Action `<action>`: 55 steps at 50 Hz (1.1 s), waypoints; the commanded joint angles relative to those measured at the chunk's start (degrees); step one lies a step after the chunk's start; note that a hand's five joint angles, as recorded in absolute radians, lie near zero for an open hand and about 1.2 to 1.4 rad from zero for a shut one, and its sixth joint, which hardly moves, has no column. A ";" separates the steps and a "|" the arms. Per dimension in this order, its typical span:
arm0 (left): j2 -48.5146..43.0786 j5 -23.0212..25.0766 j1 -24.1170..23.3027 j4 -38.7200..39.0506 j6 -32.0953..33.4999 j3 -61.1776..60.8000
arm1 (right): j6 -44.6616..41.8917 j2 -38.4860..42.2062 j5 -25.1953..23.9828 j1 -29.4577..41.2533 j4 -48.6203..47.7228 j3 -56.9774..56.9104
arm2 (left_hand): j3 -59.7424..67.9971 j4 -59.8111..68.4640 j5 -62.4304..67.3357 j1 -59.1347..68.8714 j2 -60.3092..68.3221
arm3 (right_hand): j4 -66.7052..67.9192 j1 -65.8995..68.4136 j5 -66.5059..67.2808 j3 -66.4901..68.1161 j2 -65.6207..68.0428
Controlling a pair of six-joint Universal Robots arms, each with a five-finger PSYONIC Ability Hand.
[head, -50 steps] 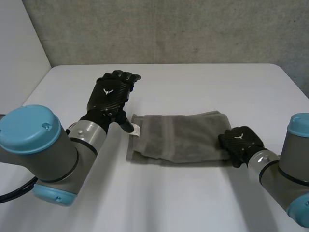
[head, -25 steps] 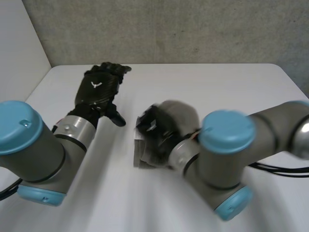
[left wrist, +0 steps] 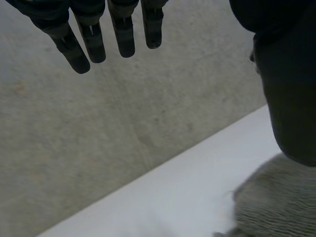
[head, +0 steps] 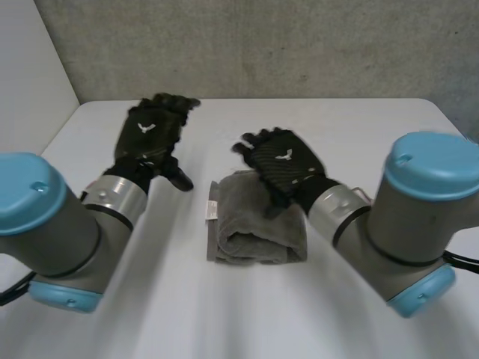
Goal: Fold the towel.
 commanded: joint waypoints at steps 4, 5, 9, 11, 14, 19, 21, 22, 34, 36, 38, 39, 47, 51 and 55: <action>-11.52 0.13 -4.35 -2.55 -5.52 6.32 | 4.91 3.94 0.04 -5.30 4.43 -0.09 | -2.98 -4.59 -11.71 -4.22 -4.25 | -4.58 -3.28 -1.10 -3.96 -4.31; -11.53 0.13 -4.35 -2.56 -5.52 6.33 | 4.91 3.96 0.04 -5.30 4.43 -0.10 | -2.98 -4.59 -11.71 -4.22 -4.25 | -4.58 -3.28 -1.10 -3.96 -4.31; -17.14 0.04 -6.28 -5.62 -5.35 9.92 | 4.82 8.87 0.04 -5.83 5.83 -1.68 | -2.82 -4.43 -11.55 -4.05 -4.08 | -4.58 -3.28 -1.10 -3.96 -4.31; -18.83 -0.05 -6.37 -6.69 -5.26 10.81 | 4.91 10.20 0.04 -5.91 6.28 -2.21 | -2.81 -4.43 -11.55 -4.05 -4.08 | -4.58 -3.28 -1.10 -3.96 -4.31; -21.37 -0.40 -6.37 -8.35 -5.08 12.13 | 4.56 12.91 0.04 -5.83 7.24 -3.52 | -2.48 -4.09 -11.21 -3.71 -3.75 | -4.58 -3.28 -1.10 -3.96 -4.31; -22.87 -1.54 -6.37 -9.85 -5.08 12.75 | 4.38 14.06 0.04 -5.83 8.12 -4.84 | -2.31 -3.92 -11.04 -3.55 -3.58 | -4.58 -3.28 -1.10 -3.96 -4.31; -22.35 -1.63 -6.37 -10.11 -5.08 12.57 | 4.29 13.72 0.04 -5.91 8.21 -4.93 | -2.31 -3.92 -11.04 -3.55 -3.58 | -4.58 -3.28 -1.10 -3.96 -4.31; -22.35 -1.63 -6.37 -10.11 -5.08 12.57 | 4.29 13.71 0.04 -5.91 8.21 -4.93 | -2.31 -3.92 -11.04 -3.55 -3.58 | -4.58 -3.28 -1.10 -3.96 -4.31; -6.64 -3.47 -5.59 -14.23 -5.08 11.69 | 4.82 -4.28 7.75 -7.58 7.95 -3.88 | -2.48 -4.09 -11.21 -3.71 -3.75 | -4.58 -3.28 -1.10 -3.96 -4.31; -3.98 -4.71 -5.41 -15.65 -4.99 11.78 | 4.82 -7.12 10.06 -8.20 7.95 -3.88 | -2.65 -4.26 -11.38 -3.88 -3.91 | -4.58 -3.28 -1.10 -3.96 -4.31; 2.32 -6.81 -3.31 -18.89 -4.47 11.87 | 4.91 -11.67 13.64 -9.77 8.04 -3.88 | -3.15 -4.76 -11.88 -4.38 -4.42 | -4.58 -3.28 -1.10 -3.96 -4.31; 2.35 -6.82 -3.30 -18.90 -4.47 11.87 | 4.91 -11.69 13.66 -9.78 8.04 -3.88 | -3.15 -4.76 -11.88 -4.39 -4.42 | -4.58 -3.28 -1.10 -3.96 -4.31; 13.25 -6.99 2.33 -25.06 -4.29 11.69 | 4.73 -17.75 17.09 -12.68 11.20 -3.88 | -3.49 -5.10 -12.22 -4.72 -4.75 | -4.58 -3.28 -1.10 -3.96 -4.31; 14.83 -6.90 2.50 -27.33 -4.29 11.17 | 4.73 -18.19 17.09 -14.44 13.74 -3.88 | -3.49 -5.10 -12.22 -4.72 -4.75 | -4.58 -3.28 -1.10 -3.96 -4.31; 15.01 -6.90 2.59 -27.96 -4.20 10.64 | 4.82 -18.28 17.09 -14.70 14.28 -3.79 | -3.49 -5.10 -12.22 -4.72 -4.75 | -4.58 -3.28 -1.10 -3.96 -4.31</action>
